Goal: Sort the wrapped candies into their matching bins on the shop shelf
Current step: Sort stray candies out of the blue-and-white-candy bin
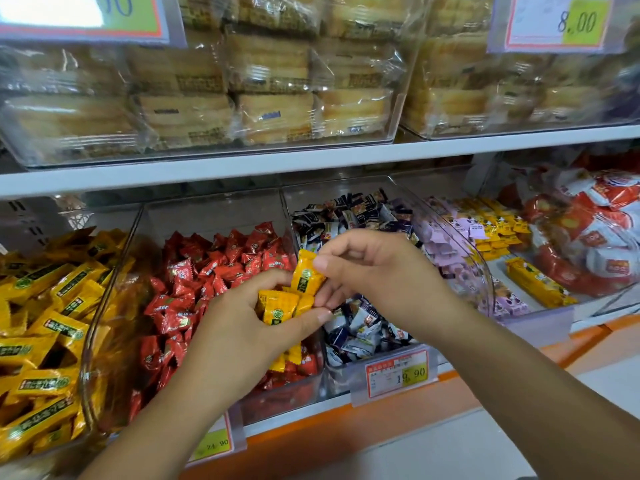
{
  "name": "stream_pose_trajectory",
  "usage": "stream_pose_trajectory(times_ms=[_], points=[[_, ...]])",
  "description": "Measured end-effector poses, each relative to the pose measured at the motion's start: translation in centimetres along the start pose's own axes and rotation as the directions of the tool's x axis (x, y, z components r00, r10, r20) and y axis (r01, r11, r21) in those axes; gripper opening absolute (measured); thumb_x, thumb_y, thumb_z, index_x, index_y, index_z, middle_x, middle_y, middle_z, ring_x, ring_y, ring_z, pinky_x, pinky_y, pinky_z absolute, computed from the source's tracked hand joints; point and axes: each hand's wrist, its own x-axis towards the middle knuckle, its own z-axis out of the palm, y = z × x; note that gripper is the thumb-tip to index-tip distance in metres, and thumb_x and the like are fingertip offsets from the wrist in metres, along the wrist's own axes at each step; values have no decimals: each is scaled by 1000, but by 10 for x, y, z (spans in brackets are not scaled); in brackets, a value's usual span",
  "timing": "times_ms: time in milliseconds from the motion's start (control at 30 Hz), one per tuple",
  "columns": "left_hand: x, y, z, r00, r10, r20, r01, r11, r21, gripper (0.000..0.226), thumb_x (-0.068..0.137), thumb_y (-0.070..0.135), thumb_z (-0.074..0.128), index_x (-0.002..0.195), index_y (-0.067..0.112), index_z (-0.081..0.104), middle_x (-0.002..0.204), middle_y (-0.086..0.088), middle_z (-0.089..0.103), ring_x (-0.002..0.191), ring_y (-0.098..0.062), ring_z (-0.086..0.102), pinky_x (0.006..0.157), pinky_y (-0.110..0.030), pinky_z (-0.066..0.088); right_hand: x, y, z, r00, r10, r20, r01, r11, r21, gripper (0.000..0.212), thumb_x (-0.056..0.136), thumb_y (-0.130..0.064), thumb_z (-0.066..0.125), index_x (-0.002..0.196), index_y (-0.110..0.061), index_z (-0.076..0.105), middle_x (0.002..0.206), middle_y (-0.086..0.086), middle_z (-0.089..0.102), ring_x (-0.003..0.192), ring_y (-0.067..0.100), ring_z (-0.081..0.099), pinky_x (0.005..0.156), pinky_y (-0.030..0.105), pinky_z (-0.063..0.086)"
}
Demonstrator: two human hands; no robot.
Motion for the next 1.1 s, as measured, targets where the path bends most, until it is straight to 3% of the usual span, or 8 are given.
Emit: stream_pose_trajectory(times_ms=[133,267,500,567,733,900,1000,1100], points=[[1,1,-2,999,-48,3,48,998,36,13,73,48,70,81,55,62,61,13,64,43,-6,50,42,-14,37,3,-9,-23,987,149,53,-135,968,-210,16,95,-24,58,109,-23,66,98,1,72,83,14,71,73,30,59],[2,-10,0,991,-131,2,130,989,69,30,64,64,67,88,46,60,61,5,54,44,-13,47,47,-27,41,-1,-3,-56,849,527,43,-259,484,-836,52,85,-59,58,134,-45,46,130,-12,55,110,10,58,93,29,48],[0,-6,12,984,-151,90,150,989,14,17,73,50,69,85,41,61,71,31,65,64,9,60,58,-11,46,9,34,-18,784,591,191,-16,327,-945,97,76,-67,65,148,-52,2,154,5,27,120,27,53,93,34,45],[0,-5,12,977,-182,115,182,983,8,20,74,48,71,85,45,55,71,47,56,68,24,54,61,-4,42,15,40,-13,762,619,191,-32,331,-943,102,78,-60,68,148,-51,-7,154,11,23,112,29,58,87,34,49],[2,-10,14,969,-193,151,198,980,-19,31,70,49,76,94,34,65,78,14,71,68,-3,64,57,-11,47,19,52,-5,791,587,173,-86,386,-919,98,78,-40,74,149,-45,6,146,11,16,104,36,55,70,34,44],[3,-18,13,964,-231,131,227,973,44,82,55,68,73,128,37,53,113,24,65,94,6,61,74,-8,45,22,64,-15,877,471,98,-203,547,-812,79,80,-9,73,139,-42,34,150,5,12,79,23,57,51,23,39],[3,-15,14,955,-252,156,243,967,75,102,51,78,73,140,39,41,141,20,49,124,-5,51,105,-22,39,26,71,-20,924,381,39,-236,644,-727,63,84,-1,66,129,-41,45,148,7,21,64,16,55,47,21,38],[1,-5,14,960,-254,120,245,966,88,64,69,57,75,121,53,38,95,54,52,90,28,50,78,6,35,32,74,-24,968,242,-60,-226,747,-626,45,83,-15,75,106,-44,50,135,9,37,66,15,55,57,23,43]])
